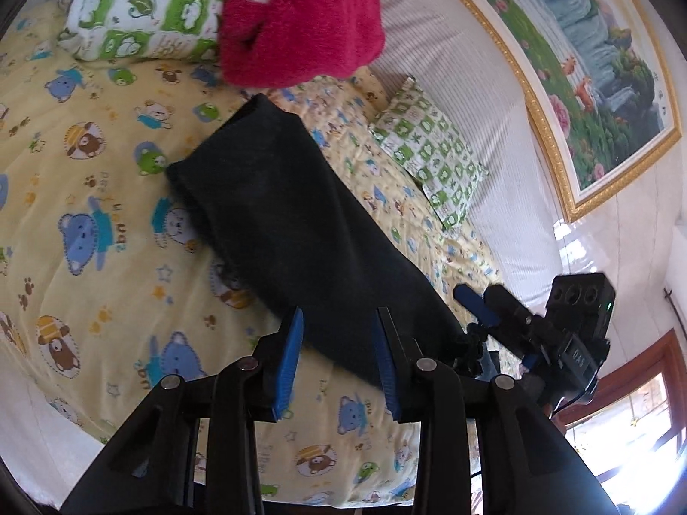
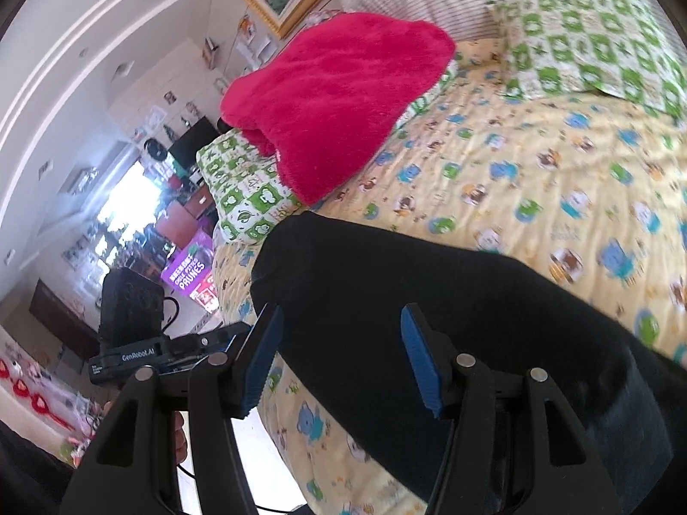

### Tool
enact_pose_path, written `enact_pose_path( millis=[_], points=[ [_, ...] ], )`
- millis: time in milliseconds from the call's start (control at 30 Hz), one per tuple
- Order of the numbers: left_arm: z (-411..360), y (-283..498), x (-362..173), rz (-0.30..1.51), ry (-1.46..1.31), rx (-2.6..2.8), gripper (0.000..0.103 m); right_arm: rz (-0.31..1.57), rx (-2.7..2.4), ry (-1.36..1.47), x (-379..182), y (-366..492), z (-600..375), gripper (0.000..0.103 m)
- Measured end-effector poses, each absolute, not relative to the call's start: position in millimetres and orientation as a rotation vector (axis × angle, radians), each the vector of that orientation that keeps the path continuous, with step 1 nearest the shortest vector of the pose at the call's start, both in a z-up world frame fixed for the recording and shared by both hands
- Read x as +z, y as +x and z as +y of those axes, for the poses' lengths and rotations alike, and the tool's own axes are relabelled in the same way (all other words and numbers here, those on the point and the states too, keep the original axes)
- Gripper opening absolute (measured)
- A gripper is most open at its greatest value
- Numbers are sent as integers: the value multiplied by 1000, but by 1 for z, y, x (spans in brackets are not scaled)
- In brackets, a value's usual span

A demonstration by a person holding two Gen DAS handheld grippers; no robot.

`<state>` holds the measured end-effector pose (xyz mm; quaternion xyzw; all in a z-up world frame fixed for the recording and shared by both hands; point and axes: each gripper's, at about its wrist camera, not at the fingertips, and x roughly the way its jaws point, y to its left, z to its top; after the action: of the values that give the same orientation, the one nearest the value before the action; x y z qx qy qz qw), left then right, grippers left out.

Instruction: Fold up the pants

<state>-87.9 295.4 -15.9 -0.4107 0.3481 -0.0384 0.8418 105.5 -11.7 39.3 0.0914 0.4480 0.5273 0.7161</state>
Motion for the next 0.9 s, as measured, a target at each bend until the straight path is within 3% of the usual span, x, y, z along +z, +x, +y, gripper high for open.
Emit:
enact_pose_path(
  millis=[467, 567, 900],
  points=[
    [336, -92, -35, 699, -984, 53, 33, 1019, 1211, 87, 44, 129, 49, 61],
    [340, -88, -43, 704, -1013, 68, 42, 1022, 1218, 61, 44, 133, 61, 62],
    [349, -82, -62, 679, -1095, 97, 44, 1048, 1271, -63, 40, 154, 117, 62]
  ],
)
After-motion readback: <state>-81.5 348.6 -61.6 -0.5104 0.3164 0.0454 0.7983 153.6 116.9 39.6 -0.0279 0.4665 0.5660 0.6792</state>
